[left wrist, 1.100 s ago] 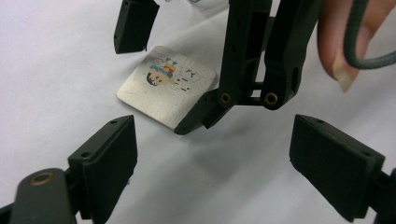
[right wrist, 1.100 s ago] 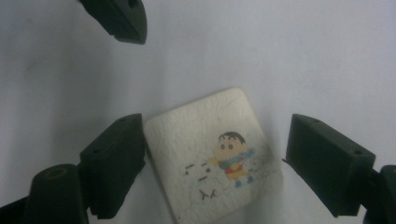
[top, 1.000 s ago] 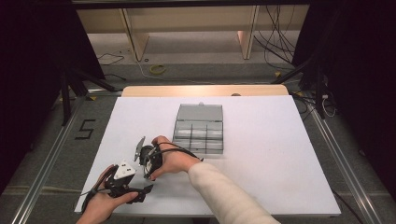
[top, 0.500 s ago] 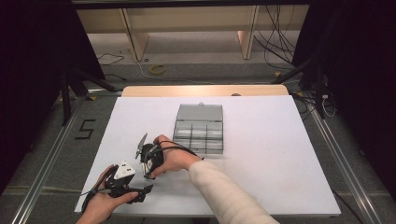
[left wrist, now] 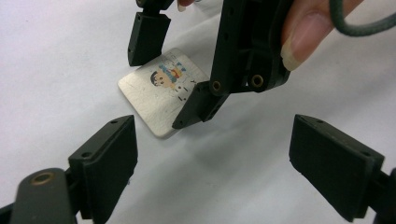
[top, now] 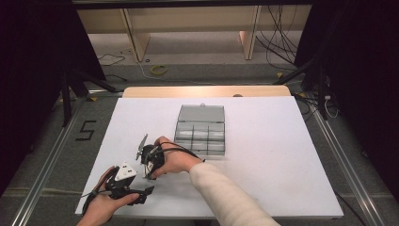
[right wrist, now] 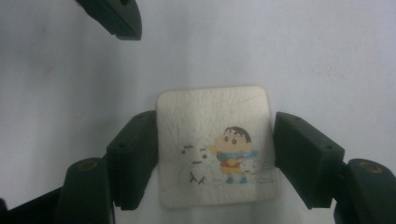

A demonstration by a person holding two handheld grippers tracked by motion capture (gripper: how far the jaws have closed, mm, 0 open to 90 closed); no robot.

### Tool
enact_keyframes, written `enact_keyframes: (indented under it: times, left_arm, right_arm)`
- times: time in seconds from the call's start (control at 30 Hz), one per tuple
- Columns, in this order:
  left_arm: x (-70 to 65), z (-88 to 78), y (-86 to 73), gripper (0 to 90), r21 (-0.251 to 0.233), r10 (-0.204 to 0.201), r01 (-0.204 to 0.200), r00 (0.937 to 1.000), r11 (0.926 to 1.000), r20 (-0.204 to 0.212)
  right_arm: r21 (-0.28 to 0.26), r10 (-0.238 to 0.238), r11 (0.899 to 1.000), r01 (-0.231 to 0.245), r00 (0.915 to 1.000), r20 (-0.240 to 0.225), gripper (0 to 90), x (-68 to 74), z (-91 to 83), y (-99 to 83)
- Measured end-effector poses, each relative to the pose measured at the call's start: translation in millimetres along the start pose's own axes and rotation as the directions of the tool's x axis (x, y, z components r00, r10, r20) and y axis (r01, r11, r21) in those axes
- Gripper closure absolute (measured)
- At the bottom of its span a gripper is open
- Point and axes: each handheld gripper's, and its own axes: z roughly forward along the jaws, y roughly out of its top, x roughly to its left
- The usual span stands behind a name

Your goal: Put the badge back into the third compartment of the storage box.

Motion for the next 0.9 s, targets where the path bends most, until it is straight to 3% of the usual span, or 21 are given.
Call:
enact_keyframes:
  times: [0.2, 0.37, 0.5, 0.53, 0.6, 0.63, 0.9]
  left_arm:
    - [-0.1, 0.1, 0.0, 14.9, 0.000, 0.000, 0.000, 1.0000, 1.0000, 0.001]
    - [0.0, 0.1, 0.0, 15.0, -0.004, -0.004, 0.004, 1.0000, 1.0000, 0.000]
    - [-0.2, -0.1, 0.2, 15.0, 0.000, 0.000, 0.000, 1.0000, 1.0000, 0.001]
    - [-0.3, 0.0, 0.2, 15.0, -0.002, -0.002, 0.002, 1.0000, 1.0000, 0.000]
    - [-0.3, -0.1, 0.1, 15.0, -0.004, -0.002, 0.002, 1.0000, 1.0000, -0.001]
    - [-0.3, -0.2, 0.1, 15.1, -0.005, -0.002, 0.002, 1.0000, 1.0000, 0.000]
    - [-0.8, 0.9, 0.3, 15.2, -0.006, -0.007, 0.007, 1.0000, 1.0000, 0.000]
  right_arm:
    - [0.012, 0.011, 1.000, -0.011, 0.9999, 0.008, 33.7, 0.8, -0.5, 1.5]
    - [0.004, -0.025, 1.000, 0.025, 0.9965, 0.079, 33.8, 3.6, -10.8, 3.4]
    - [-0.011, -0.038, 0.999, 0.040, 0.9909, 0.129, 33.8, 6.3, -20.8, 4.3]
    - [-0.019, -0.052, 0.998, 0.056, 0.9859, 0.159, 33.8, 7.9, -27.1, 3.8]
    - [-0.018, -0.053, 0.998, 0.057, 0.9844, 0.168, 33.8, 8.8, -30.5, 3.1]
    - [-0.028, -0.059, 0.997, 0.066, 0.9786, 0.197, 33.8, 10.5, -36.6, -0.2]
    - [-0.036, -0.053, 0.997, 0.064, 0.9650, 0.257, 33.8, 13.7, -55.9, -15.9]
